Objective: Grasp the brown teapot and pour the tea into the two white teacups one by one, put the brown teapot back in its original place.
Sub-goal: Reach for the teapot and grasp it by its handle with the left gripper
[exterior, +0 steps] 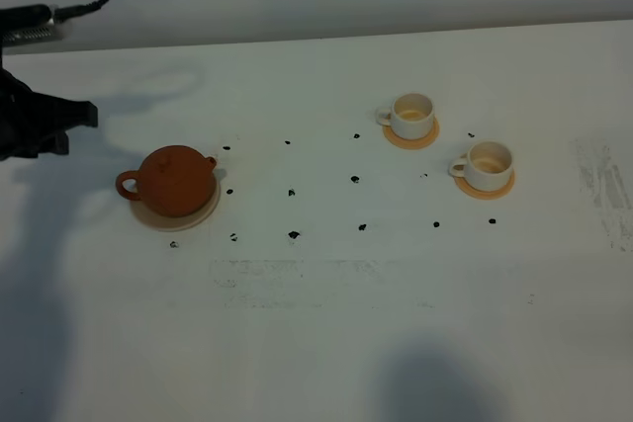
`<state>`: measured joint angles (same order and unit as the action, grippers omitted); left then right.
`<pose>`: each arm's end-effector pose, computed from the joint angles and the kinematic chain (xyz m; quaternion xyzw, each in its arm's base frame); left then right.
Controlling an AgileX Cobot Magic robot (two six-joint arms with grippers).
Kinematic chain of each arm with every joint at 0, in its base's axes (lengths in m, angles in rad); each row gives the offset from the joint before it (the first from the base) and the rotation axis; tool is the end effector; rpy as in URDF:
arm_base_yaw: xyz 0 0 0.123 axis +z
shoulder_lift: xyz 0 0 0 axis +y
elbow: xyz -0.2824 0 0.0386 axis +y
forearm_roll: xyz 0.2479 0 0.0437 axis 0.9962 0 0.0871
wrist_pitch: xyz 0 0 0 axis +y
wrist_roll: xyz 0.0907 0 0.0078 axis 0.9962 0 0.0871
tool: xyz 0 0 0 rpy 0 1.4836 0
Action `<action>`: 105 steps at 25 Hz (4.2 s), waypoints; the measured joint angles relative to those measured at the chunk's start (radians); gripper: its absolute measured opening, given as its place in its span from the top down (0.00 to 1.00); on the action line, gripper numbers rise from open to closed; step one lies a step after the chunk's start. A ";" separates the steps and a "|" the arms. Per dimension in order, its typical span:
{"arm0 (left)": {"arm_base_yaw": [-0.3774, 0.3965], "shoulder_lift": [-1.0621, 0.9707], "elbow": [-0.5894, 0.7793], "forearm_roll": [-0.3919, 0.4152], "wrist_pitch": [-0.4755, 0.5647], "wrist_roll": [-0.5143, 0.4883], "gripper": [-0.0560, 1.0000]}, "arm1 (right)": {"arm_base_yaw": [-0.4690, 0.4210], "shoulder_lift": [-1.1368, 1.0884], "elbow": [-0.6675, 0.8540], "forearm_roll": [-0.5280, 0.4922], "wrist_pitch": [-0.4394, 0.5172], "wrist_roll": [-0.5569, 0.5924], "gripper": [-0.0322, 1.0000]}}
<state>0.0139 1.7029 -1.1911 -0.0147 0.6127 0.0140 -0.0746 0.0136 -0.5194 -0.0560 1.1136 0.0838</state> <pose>0.3592 0.0042 0.2361 -0.0046 0.9646 -0.0020 0.2636 -0.0076 -0.0040 0.2785 0.0703 0.8621 -0.0256 0.5012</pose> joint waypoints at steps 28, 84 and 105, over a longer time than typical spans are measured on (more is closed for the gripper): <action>-0.021 0.326 -0.229 -0.156 0.072 0.169 0.66 | 0.000 0.000 0.000 0.000 0.000 0.001 0.75; -0.021 0.370 -0.229 -0.150 0.287 0.174 0.66 | 0.000 0.000 0.000 0.000 0.000 0.001 0.75; 0.020 0.210 -0.029 -0.143 0.126 0.221 0.66 | 0.000 0.000 0.000 0.000 0.000 0.001 0.75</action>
<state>0.0340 1.9128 -1.2198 -0.1576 0.7385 0.2345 -0.0746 0.0136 -0.5194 -0.0560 1.1136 0.0847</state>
